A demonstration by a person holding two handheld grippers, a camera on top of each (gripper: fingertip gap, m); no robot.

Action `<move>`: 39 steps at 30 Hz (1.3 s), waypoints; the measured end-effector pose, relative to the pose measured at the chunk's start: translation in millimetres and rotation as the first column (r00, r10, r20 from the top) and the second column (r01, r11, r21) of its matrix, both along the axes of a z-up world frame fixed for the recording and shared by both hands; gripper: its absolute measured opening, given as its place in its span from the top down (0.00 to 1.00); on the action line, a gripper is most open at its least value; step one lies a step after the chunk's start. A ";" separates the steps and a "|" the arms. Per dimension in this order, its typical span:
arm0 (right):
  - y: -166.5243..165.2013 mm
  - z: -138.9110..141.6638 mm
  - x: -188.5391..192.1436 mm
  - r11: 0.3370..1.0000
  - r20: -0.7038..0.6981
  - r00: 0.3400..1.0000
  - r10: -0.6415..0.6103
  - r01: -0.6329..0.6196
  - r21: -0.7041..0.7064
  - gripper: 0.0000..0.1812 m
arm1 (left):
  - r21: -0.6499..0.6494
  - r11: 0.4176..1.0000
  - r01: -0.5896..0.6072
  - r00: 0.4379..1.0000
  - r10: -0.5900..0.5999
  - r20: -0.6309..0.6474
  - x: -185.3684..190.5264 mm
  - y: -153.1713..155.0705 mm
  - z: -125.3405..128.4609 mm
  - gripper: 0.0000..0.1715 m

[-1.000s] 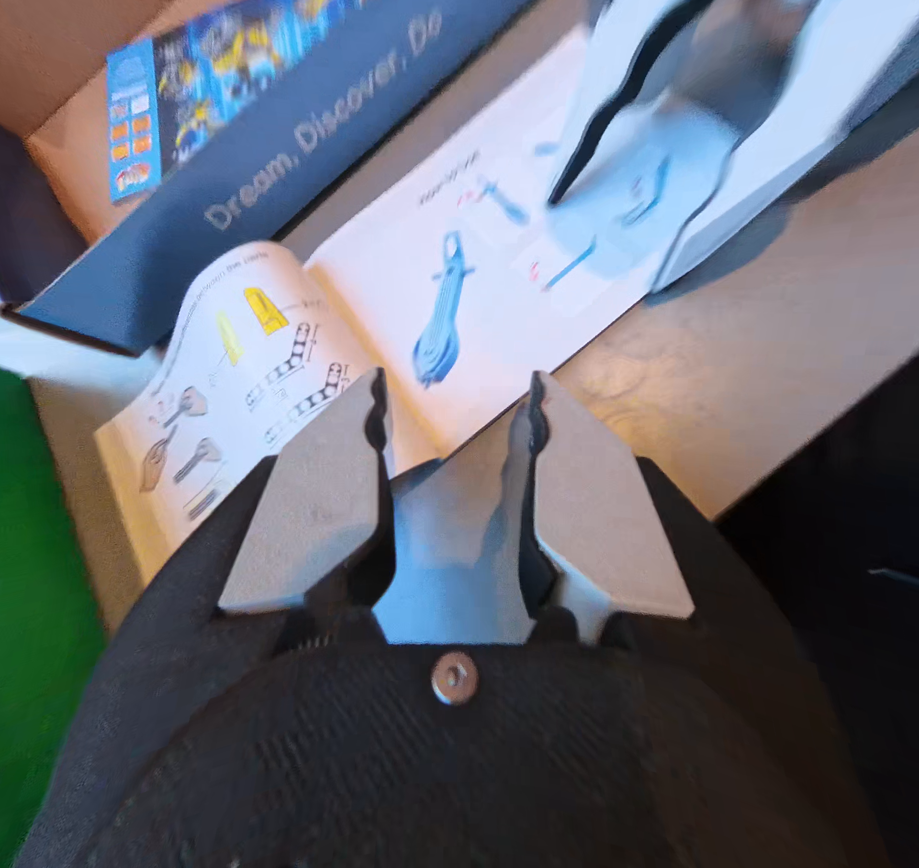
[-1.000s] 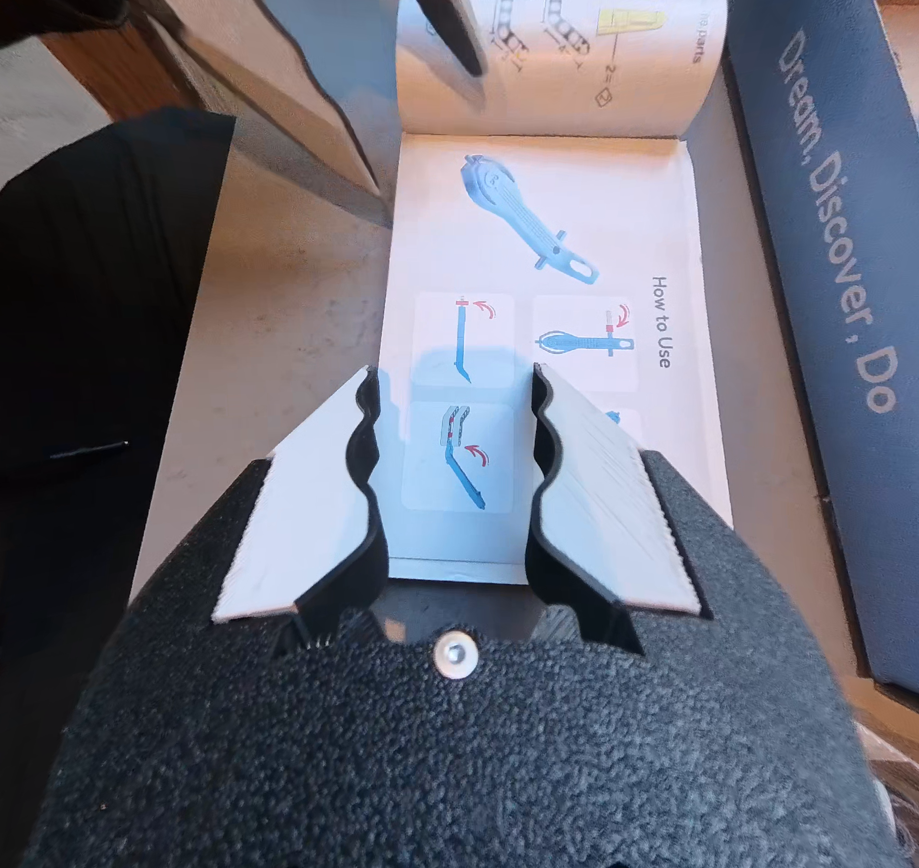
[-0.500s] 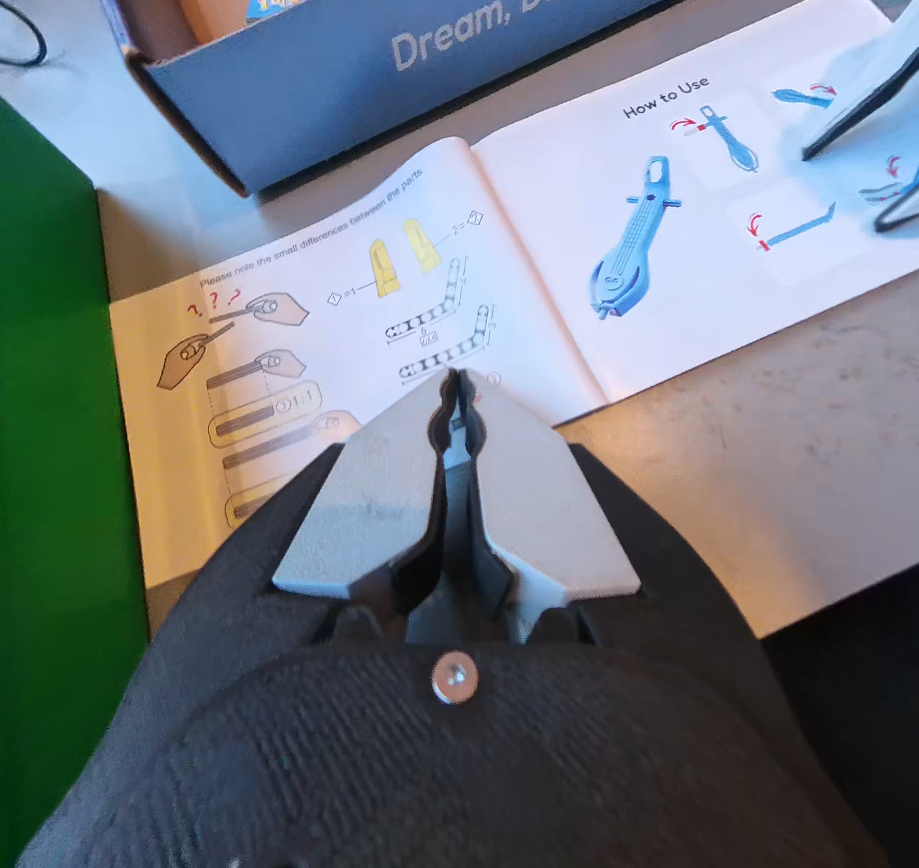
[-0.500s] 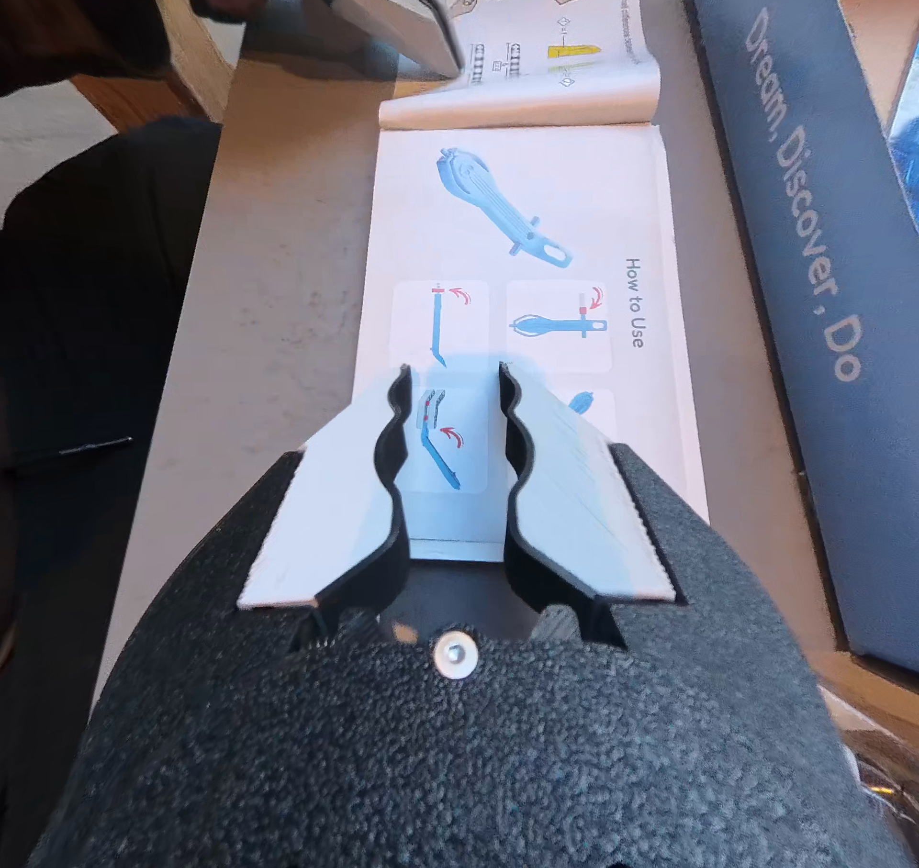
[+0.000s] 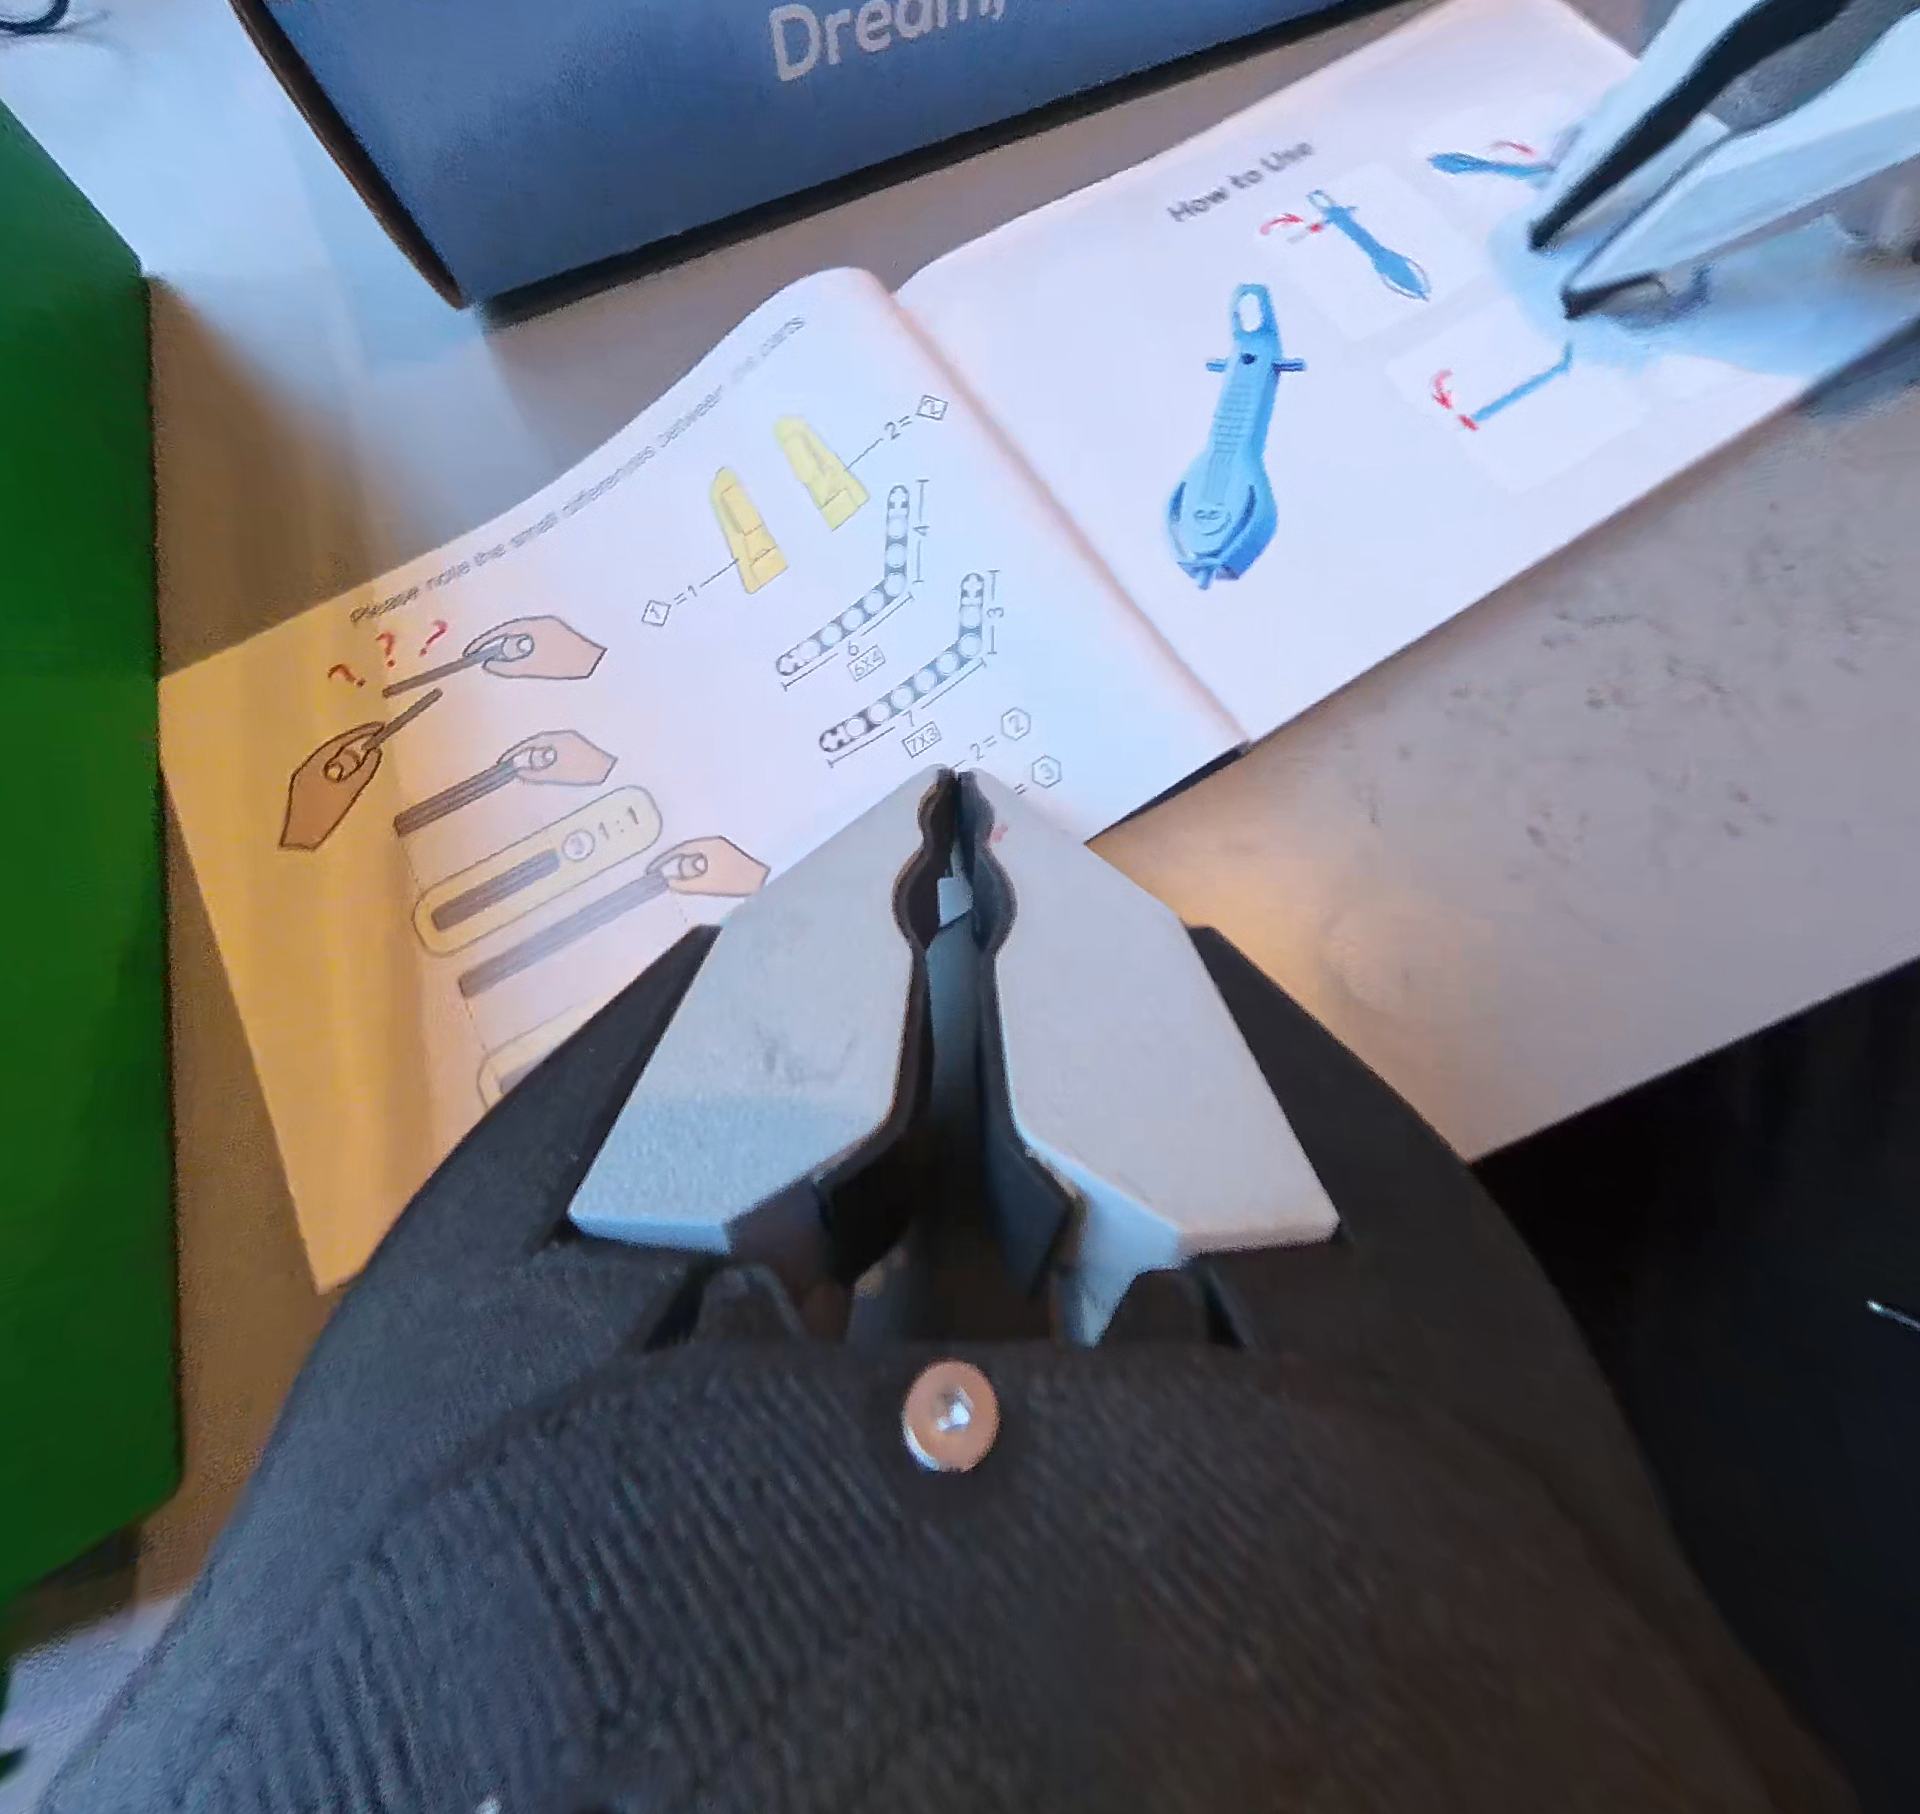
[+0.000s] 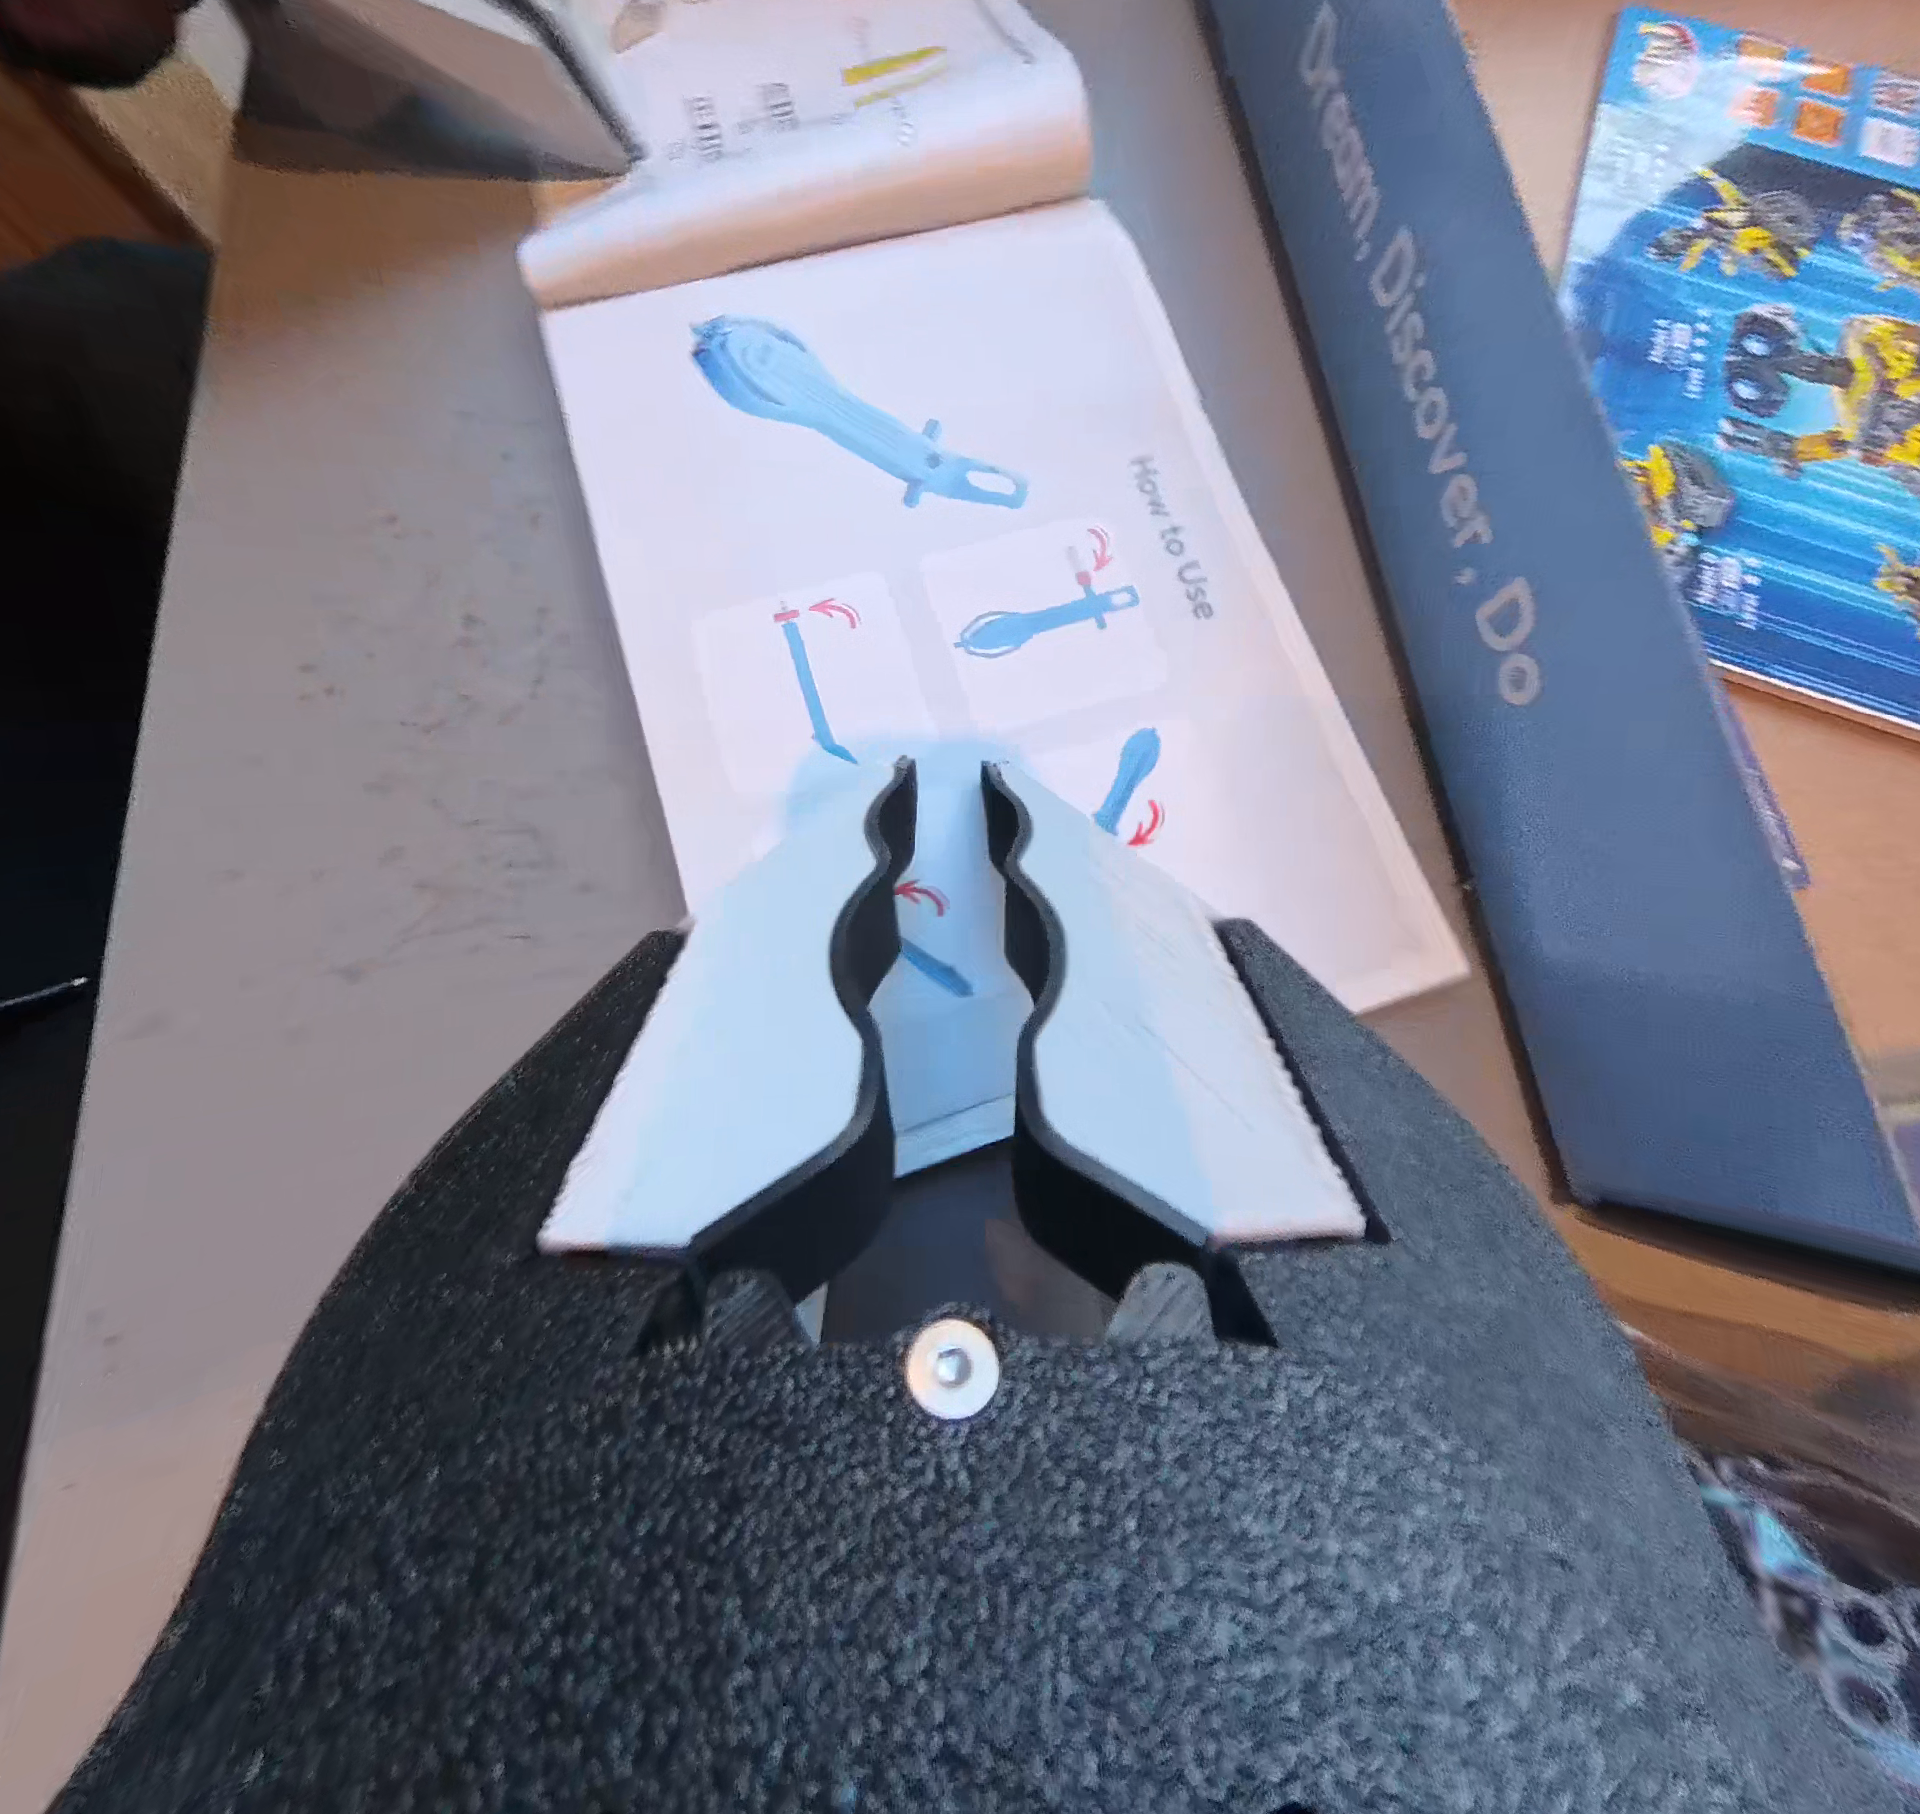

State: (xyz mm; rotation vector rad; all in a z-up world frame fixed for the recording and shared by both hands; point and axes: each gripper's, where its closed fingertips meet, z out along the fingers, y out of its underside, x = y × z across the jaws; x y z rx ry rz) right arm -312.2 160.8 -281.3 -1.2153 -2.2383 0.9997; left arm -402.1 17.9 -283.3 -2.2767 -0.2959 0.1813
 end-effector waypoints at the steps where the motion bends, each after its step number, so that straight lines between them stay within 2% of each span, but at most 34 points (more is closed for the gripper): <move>1: 3.9 0.1 -1.6 1.000 -0.005 1.000 -0.022 0.022 0.009 0.95 | 0.000 1.000 0.001 1.000 -0.001 0.002 3.8 -1.7 0.0 1.00; 8: 7.4 12.4 -7.4 0.998 -0.091 0.994 -0.056 0.057 0.004 0.98 | 0.084 0.996 -0.043 0.999 0.044 -0.010 16.4 -16.1 5.2 1.00; 13: 7.0 31.3 -13.7 0.995 -0.191 0.977 -0.096 0.086 -0.058 0.97 | 0.119 0.993 -0.021 0.999 0.024 -0.024 29.2 -21.5 8.0 0.95; 18: 8.2 45.2 -18.5 0.990 -0.278 0.952 -0.131 0.114 -0.077 0.97 | 0.167 0.985 0.034 0.998 -0.026 -0.051 44.8 -14.3 18.2 0.91; 24: 11.0 50.8 -20.1 0.987 -0.307 0.940 -0.148 0.123 -0.098 0.97 | 0.187 0.976 0.116 0.992 -0.104 -0.073 61.9 -6.6 14.9 0.90; 32: 10.7 52.3 -20.8 0.988 -0.318 0.937 -0.141 0.116 -0.097 0.98 | 0.187 0.969 0.160 0.985 -0.146 -0.086 66.4 -3.3 12.1 0.89; 39: 8.1 50.0 -20.7 0.991 -0.312 0.942 -0.126 0.106 -0.082 0.97 | 0.096 0.972 0.215 0.940 -0.179 -0.291 68.7 -3.2 5.9 0.90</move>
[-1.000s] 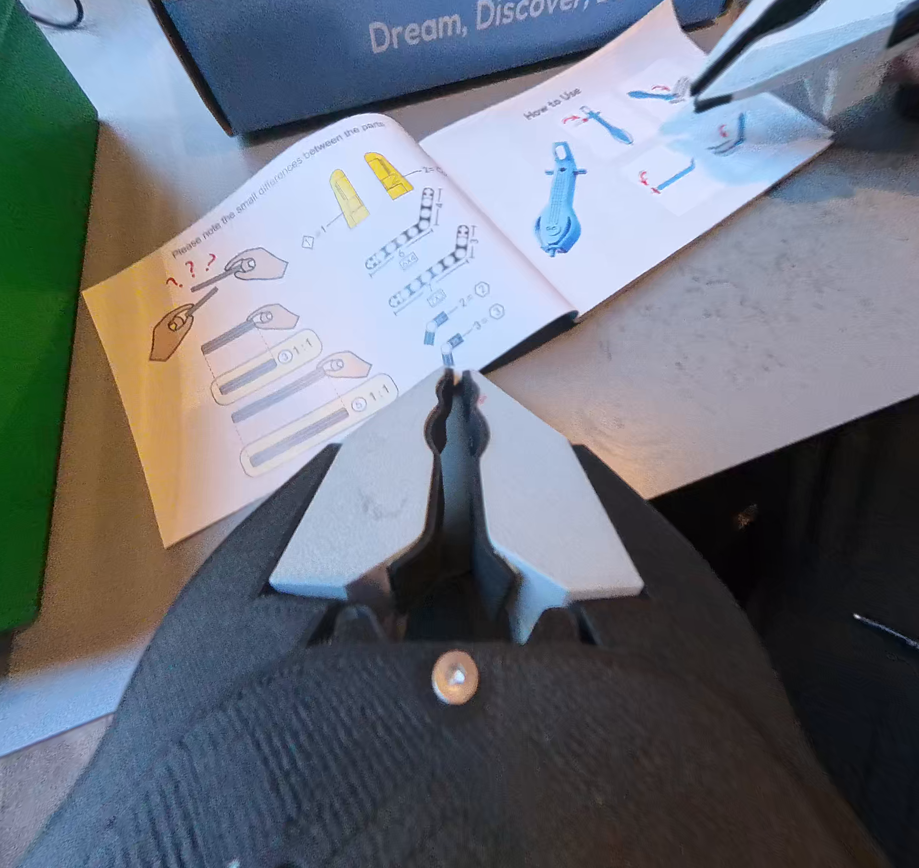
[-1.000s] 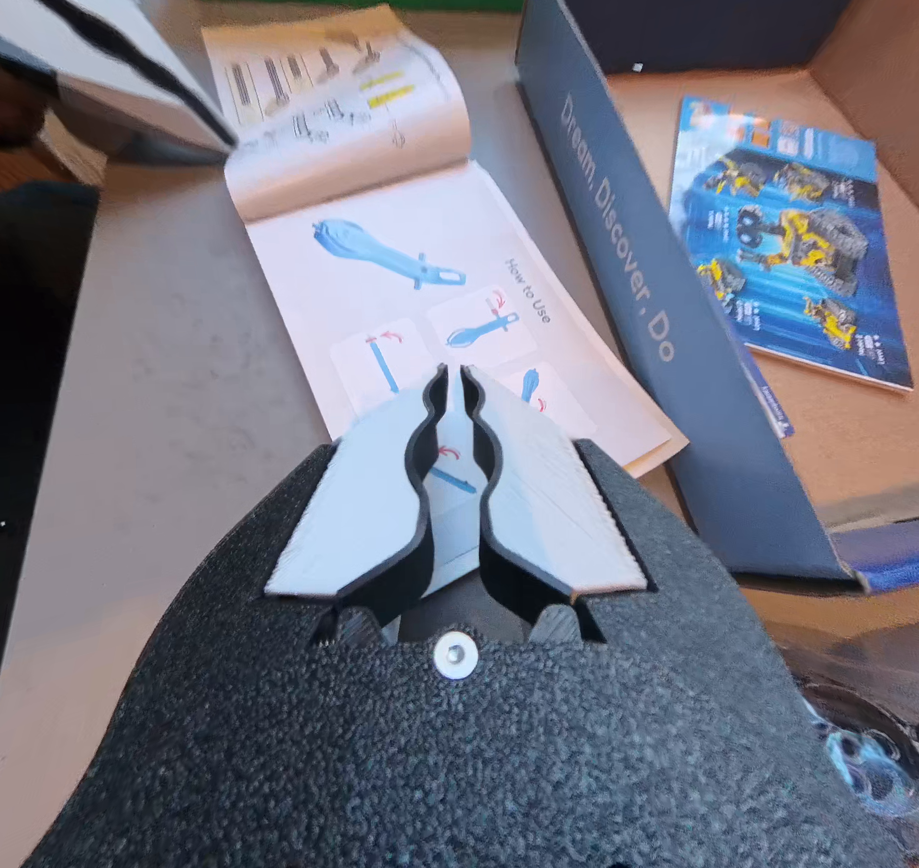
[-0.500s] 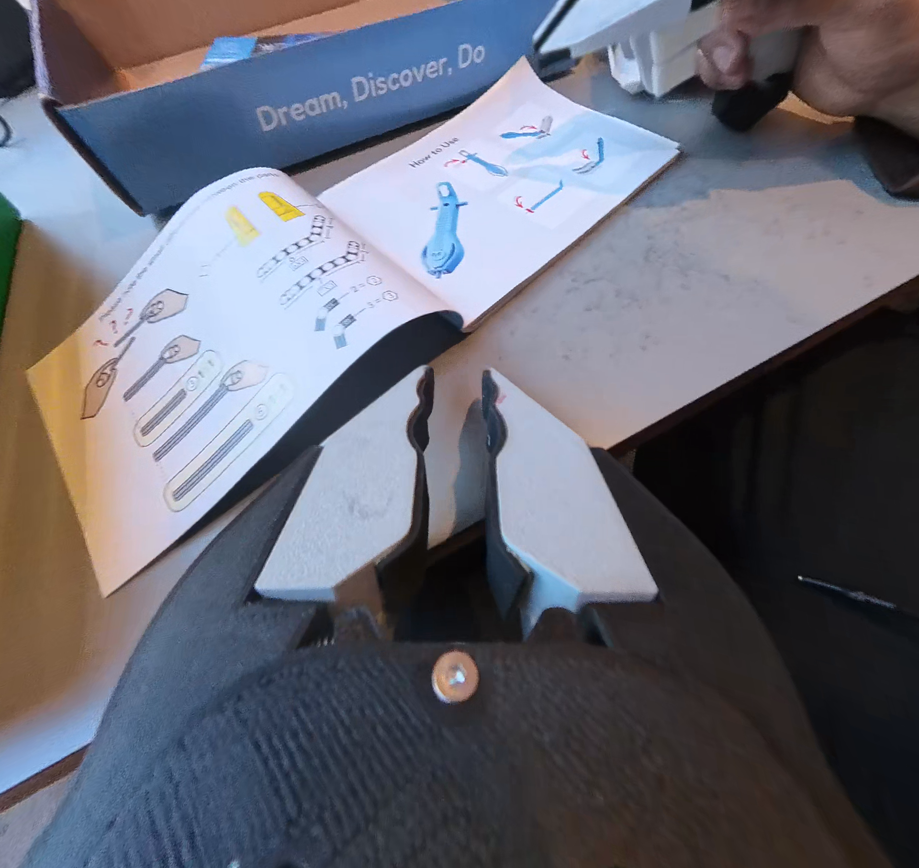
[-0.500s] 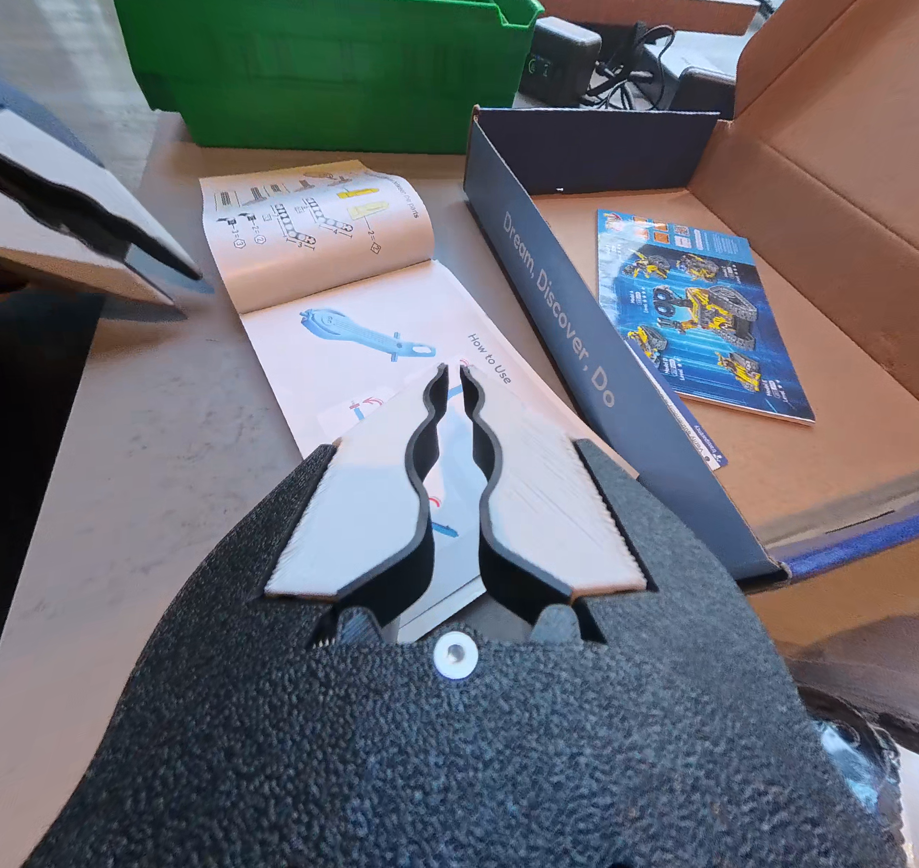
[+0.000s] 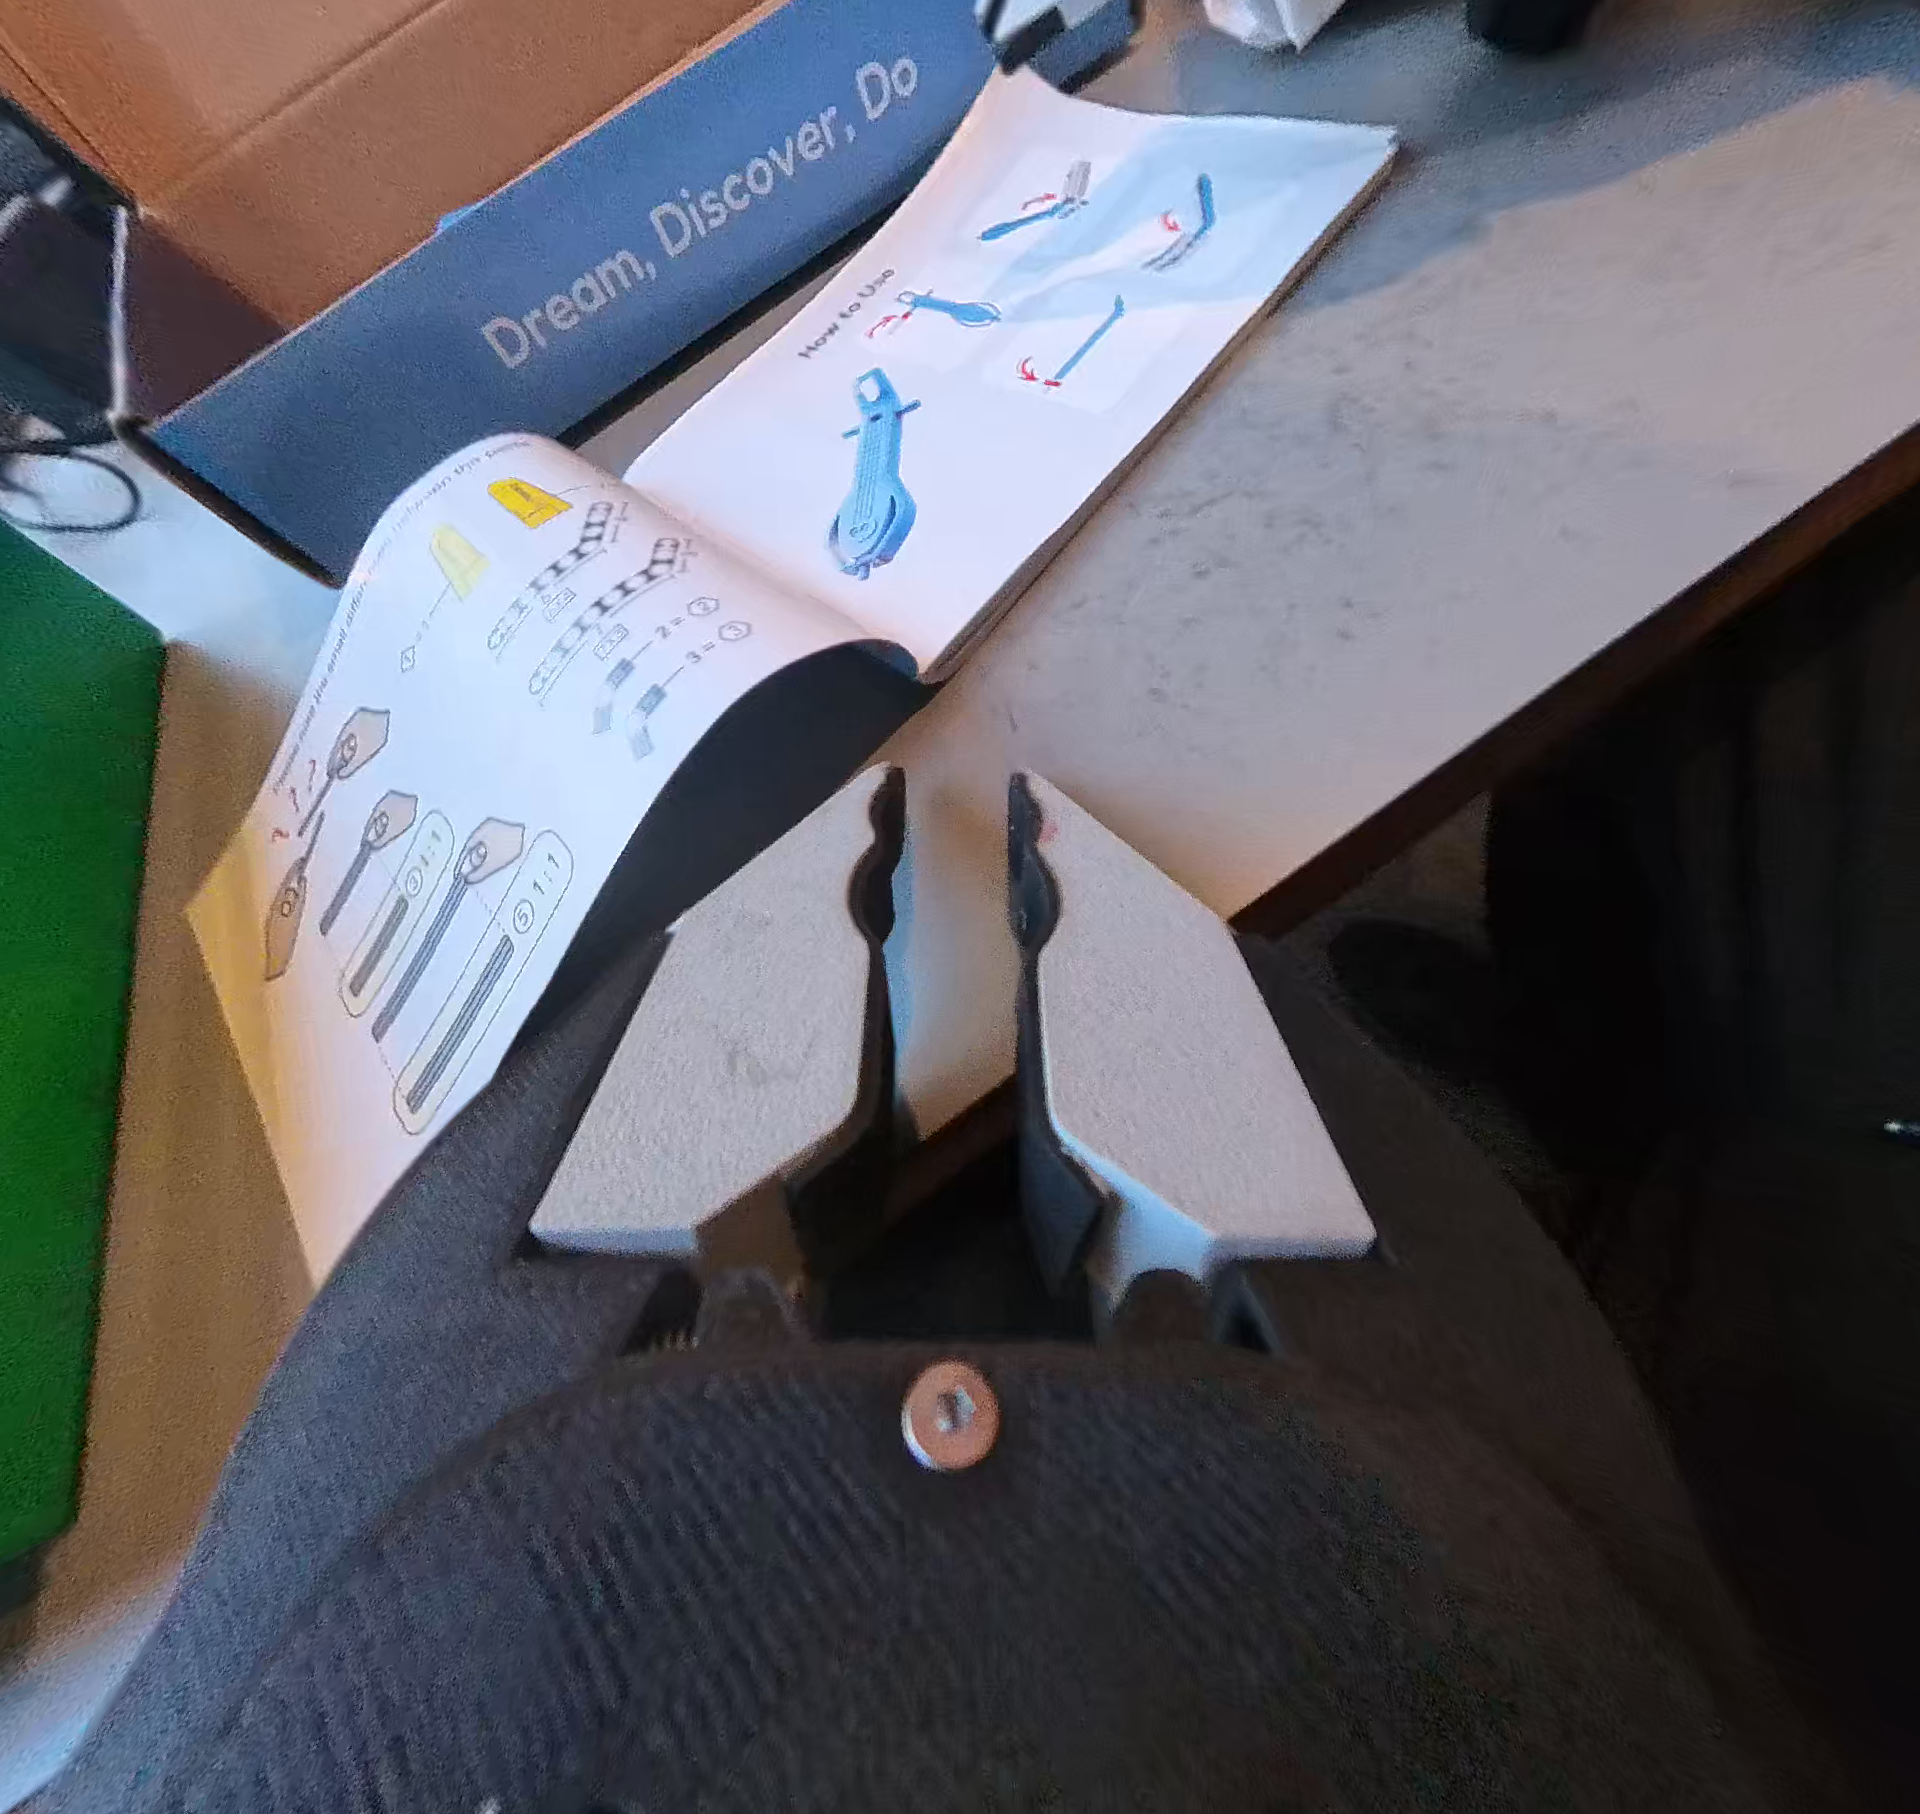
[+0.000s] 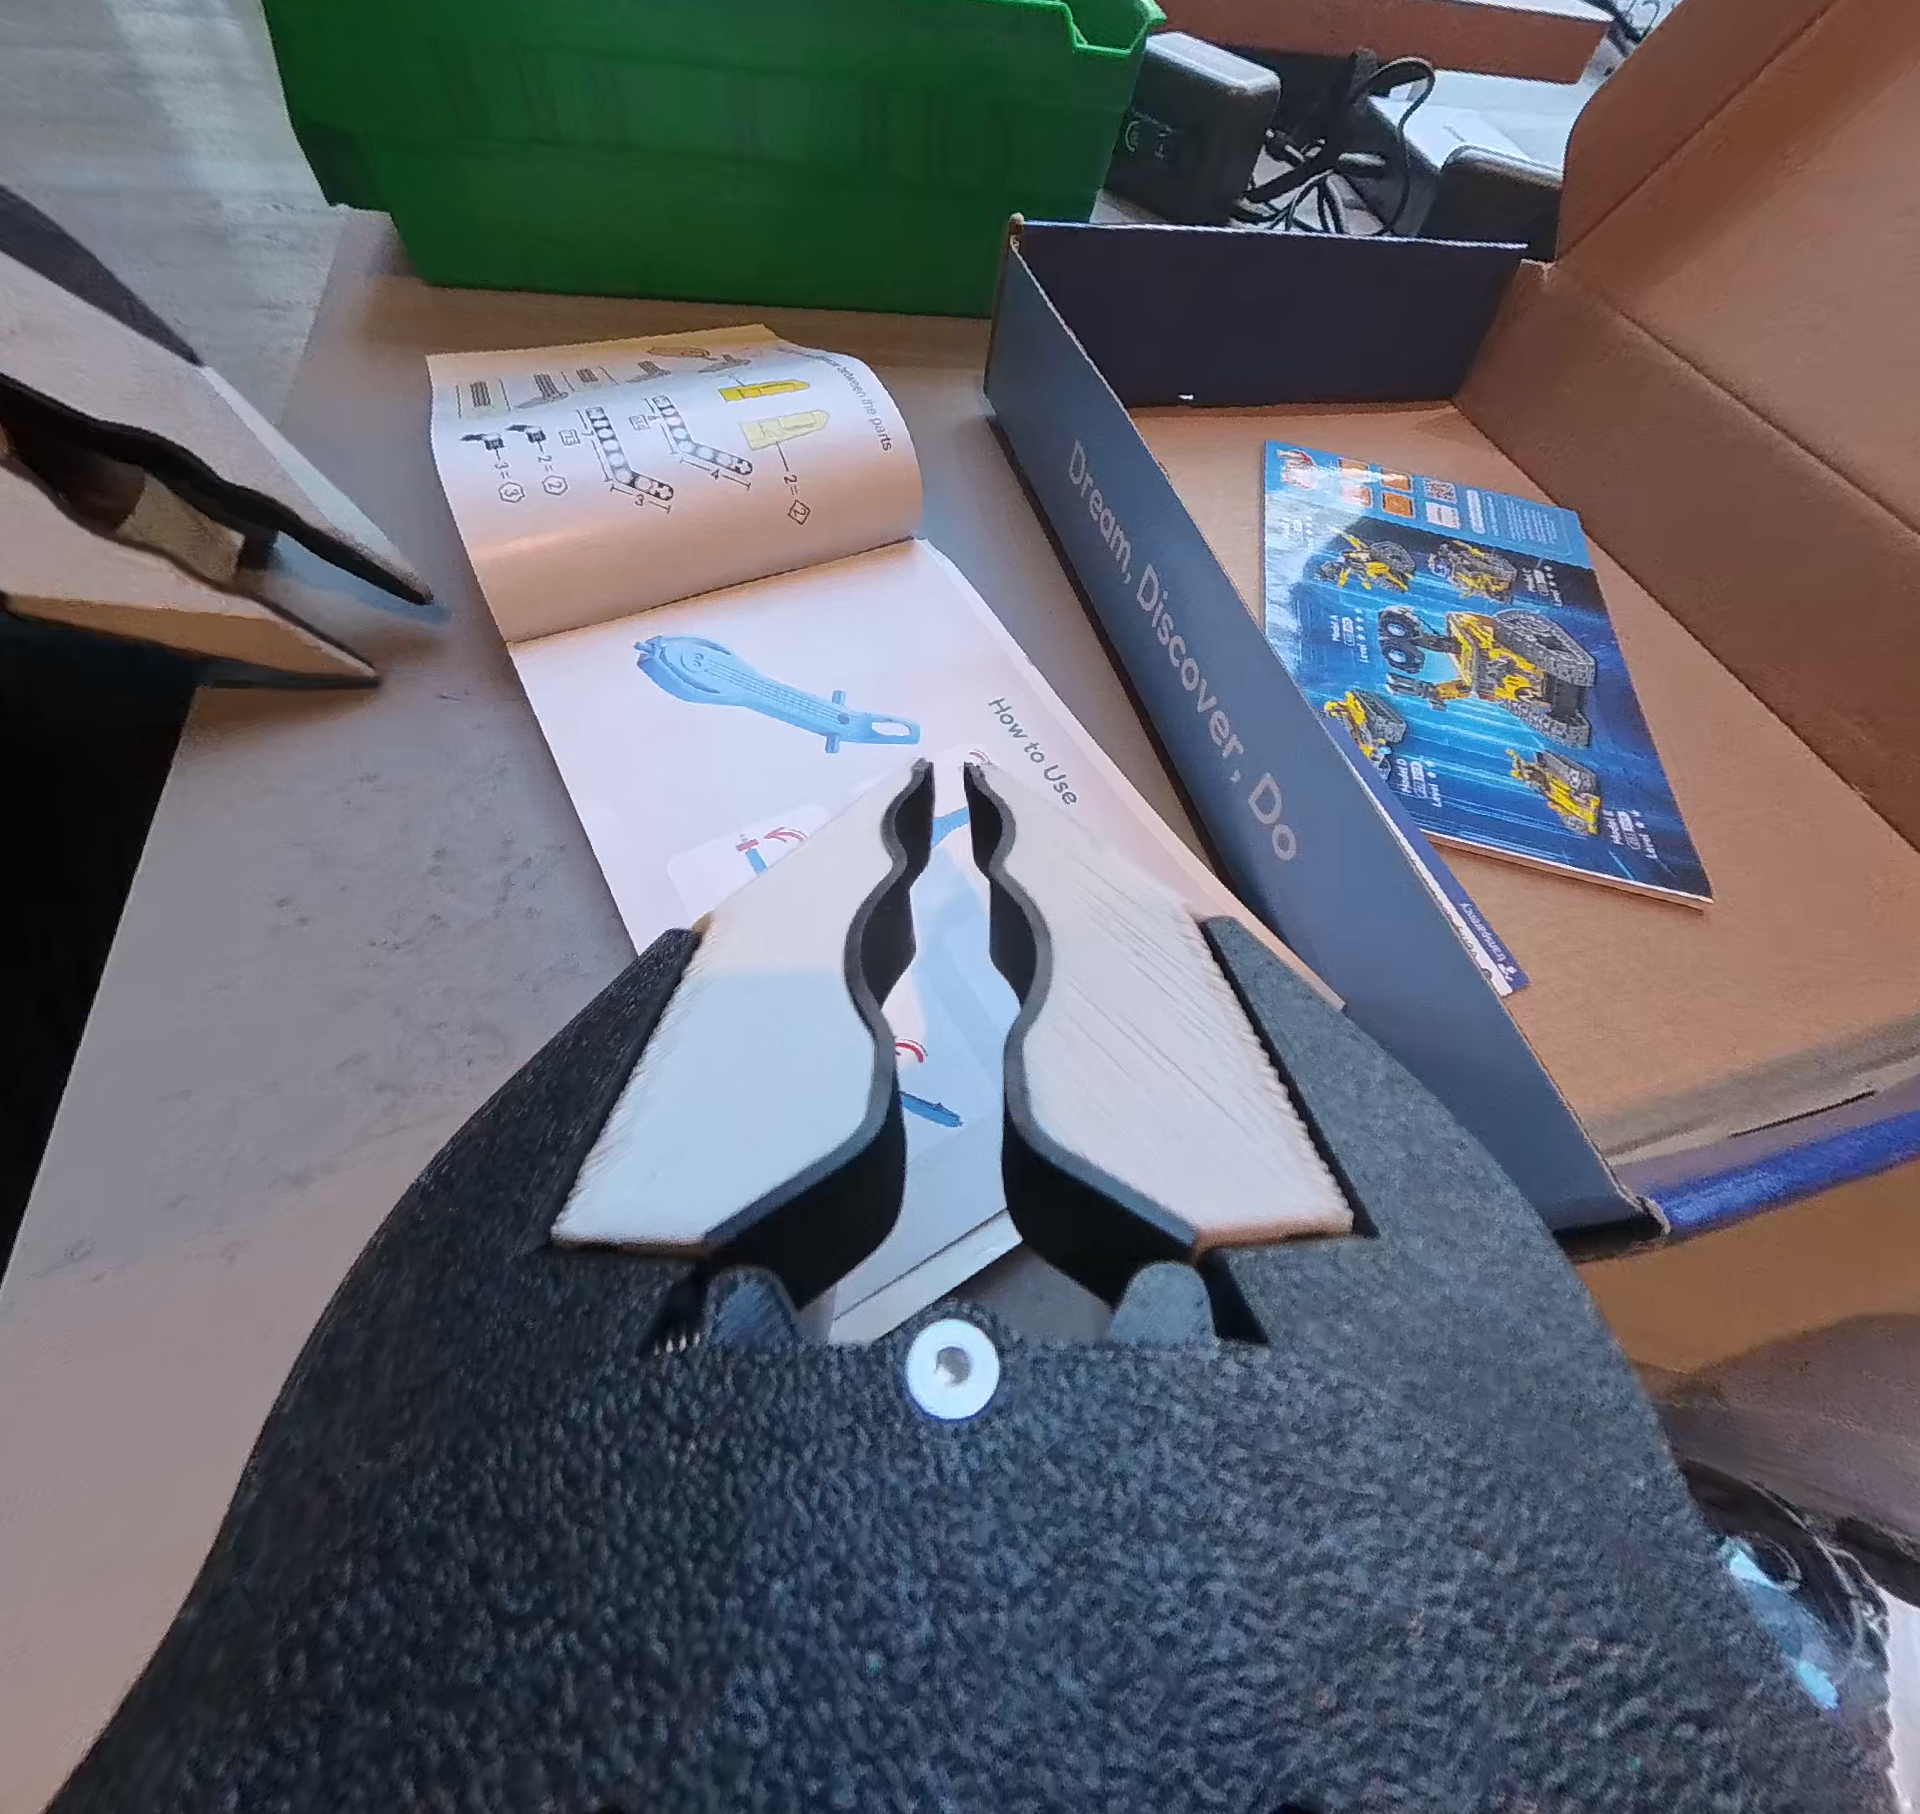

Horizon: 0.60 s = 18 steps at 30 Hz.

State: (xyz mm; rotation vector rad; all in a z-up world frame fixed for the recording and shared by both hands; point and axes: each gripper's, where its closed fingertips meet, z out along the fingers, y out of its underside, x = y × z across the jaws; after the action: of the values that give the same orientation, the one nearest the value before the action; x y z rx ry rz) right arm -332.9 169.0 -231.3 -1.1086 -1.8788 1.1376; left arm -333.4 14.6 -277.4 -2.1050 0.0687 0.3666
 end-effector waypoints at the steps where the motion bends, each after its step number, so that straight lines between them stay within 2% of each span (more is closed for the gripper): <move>1: 0.0 -0.1 0.0 1.000 0.001 1.000 0.000 0.000 -0.001 0.97 | -0.006 1.000 0.003 1.000 -0.003 -0.026 1.0 0.6 -0.8 0.90; 4: -0.3 -0.5 0.2 1.000 0.005 1.000 0.001 -0.001 -0.002 0.96 | -0.001 1.000 0.009 1.000 -0.009 -0.028 3.6 1.9 -0.6 0.89; 8: -3.3 -4.6 0.8 1.000 0.029 0.999 0.014 -0.014 0.004 0.93 | 0.007 1.000 0.012 0.999 -0.013 0.044 5.9 2.7 0.5 0.86; 13: -14.8 -29.5 6.9 0.996 0.185 0.980 0.078 -0.085 0.030 0.91 | 0.000 0.999 0.037 0.986 -0.037 0.162 15.3 6.3 1.9 0.83; 14: -17.1 -36.4 9.0 0.994 0.223 0.971 0.089 -0.102 0.048 0.92 | 0.006 0.999 0.046 0.980 -0.047 0.193 18.4 8.0 4.8 0.82; 16: -25.4 -48.3 15.7 0.984 0.294 0.946 0.136 -0.164 0.072 1.00 | 0.038 0.997 0.064 0.971 -0.071 0.228 23.9 13.1 16.0 0.80; 18: -27.3 -49.4 16.9 0.981 0.292 0.946 0.140 -0.173 0.092 1.00 | 0.045 0.995 0.084 0.968 -0.093 0.233 28.8 20.7 26.5 0.77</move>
State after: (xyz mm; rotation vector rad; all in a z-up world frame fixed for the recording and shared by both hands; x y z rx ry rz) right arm -316.0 141.6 -280.7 -1.1202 -2.2616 0.9785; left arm -304.6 35.3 -250.8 -2.0885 0.0167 0.0630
